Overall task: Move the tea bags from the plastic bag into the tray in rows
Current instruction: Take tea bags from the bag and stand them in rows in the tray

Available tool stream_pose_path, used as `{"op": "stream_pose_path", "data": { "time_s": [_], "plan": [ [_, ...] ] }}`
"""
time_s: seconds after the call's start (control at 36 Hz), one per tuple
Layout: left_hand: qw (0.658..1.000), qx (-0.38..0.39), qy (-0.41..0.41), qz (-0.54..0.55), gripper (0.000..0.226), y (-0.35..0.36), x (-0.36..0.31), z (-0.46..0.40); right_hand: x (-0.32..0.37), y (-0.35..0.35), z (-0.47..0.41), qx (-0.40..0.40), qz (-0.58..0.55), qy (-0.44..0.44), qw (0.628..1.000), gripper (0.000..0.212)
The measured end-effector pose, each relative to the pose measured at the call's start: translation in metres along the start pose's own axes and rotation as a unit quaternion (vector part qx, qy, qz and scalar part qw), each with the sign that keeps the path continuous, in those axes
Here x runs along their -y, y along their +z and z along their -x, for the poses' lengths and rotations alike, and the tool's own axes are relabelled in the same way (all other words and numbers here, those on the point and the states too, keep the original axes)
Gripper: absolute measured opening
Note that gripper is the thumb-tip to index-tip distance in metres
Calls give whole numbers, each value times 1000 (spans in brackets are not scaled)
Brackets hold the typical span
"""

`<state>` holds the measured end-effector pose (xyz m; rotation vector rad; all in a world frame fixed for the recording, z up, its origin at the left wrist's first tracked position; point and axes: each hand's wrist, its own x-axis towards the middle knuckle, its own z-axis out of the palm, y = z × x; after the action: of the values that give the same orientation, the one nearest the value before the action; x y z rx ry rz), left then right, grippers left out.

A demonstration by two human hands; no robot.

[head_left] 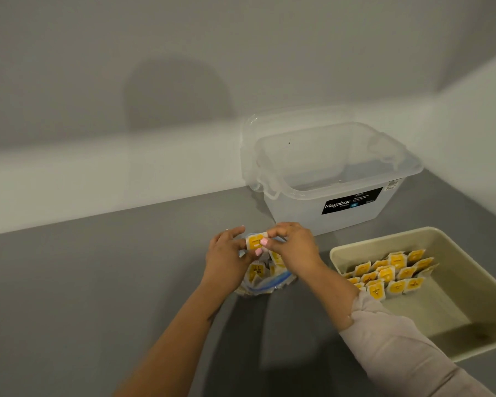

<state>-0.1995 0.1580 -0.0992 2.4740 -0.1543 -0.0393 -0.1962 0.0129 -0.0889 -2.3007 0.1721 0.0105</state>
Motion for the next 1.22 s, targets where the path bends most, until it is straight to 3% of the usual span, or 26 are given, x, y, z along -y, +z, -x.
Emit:
{"op": "stream_pose_path", "data": {
  "time_s": [0.11, 0.22, 0.31, 0.39, 0.53, 0.61, 0.72, 0.83, 0.94, 1.03, 1.22],
  "plan": [
    [996, -56, -19, 69, 32, -1, 5, 2, 0, 3, 6, 4, -51, -7, 999, 27],
    [988, -79, -60, 118, 30, -7, 1, 8, -3, 13, 10, 51, 144, -49, 987, 17],
    [989, -67, -66, 118, 29, -6, 1, 10, -9, 25, 4, 115, 300, -113, 940, 18],
    [990, -48, -76, 107, 32, -4, 2, 12, -5, 33, 5, 180, 326, -66, 926, 23],
    [992, -35, -66, 103, 34, -3, 3, 13, -3, 35, 6, 149, 444, -139, 873, 21],
    [994, -37, -55, 90, 34, -4, 5, 12, 0, 34, 7, 142, 452, -160, 866, 22],
    [995, -36, -50, 82, 33, -3, 6, 11, 2, 31, 6, 176, 443, -140, 868, 21],
    [994, -39, -57, 80, 34, -4, 4, 9, 5, 32, 1, 248, 385, -63, 887, 38],
    [991, -56, -61, 102, 29, -8, 3, 6, 0, 23, 1, 154, 284, -54, 945, 21],
    [988, -60, -66, 128, 26, -9, 3, 2, -4, 13, 0, 128, 233, -43, 963, 7],
    [983, -71, -80, 150, 30, -8, 5, -1, -8, -1, 2, 104, 146, -17, 984, 15]
  ]
}}
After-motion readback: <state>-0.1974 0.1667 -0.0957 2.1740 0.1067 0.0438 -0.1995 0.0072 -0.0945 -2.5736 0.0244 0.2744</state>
